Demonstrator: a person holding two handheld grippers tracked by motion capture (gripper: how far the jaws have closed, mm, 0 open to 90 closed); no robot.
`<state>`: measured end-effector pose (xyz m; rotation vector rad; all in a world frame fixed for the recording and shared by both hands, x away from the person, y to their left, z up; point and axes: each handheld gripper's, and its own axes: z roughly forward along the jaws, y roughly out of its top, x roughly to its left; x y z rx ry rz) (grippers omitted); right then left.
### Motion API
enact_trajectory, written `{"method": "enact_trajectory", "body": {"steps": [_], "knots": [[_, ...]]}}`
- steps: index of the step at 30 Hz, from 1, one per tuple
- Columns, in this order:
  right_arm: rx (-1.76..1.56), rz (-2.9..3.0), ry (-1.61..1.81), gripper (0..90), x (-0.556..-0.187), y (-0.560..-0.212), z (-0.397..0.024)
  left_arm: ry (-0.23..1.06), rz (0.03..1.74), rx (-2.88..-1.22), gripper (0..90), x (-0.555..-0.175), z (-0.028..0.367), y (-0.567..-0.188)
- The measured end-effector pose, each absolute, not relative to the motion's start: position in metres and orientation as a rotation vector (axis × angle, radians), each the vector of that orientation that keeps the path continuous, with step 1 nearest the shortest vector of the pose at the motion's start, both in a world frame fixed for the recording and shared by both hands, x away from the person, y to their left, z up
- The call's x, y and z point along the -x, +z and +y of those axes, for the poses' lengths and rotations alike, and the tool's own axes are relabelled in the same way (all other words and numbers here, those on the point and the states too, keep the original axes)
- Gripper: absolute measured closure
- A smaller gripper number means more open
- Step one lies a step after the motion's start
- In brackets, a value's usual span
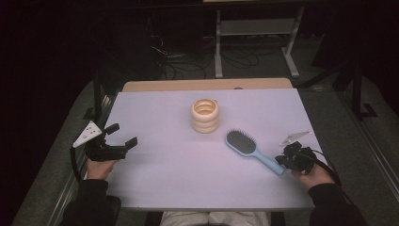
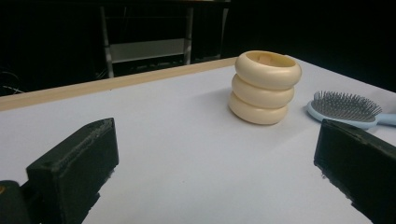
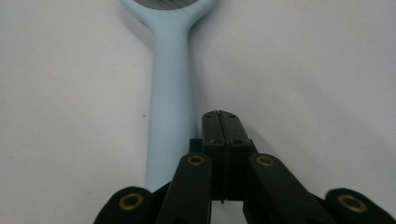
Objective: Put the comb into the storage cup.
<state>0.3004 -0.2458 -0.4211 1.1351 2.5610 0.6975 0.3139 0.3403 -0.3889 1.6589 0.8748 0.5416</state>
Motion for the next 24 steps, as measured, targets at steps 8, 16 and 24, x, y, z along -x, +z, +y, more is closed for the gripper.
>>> {"method": "enact_trajectory", "body": {"steps": [8,16,24], "knots": [[-1.085,2.570,0.700,88.7,-0.289,-0.413,-0.242,0.544,0.876,-1.669,0.0,-0.314,0.340,-0.390],[-1.031,2.619,0.707,85.9,-0.284,-0.403,-0.235,0.547,0.876,-1.686,0.0,-0.313,0.338,-0.390],[-0.969,2.663,0.707,83.1,-0.287,-0.387,-0.223,0.546,0.875,-1.691,0.0,-0.313,0.338,-0.390]]}}
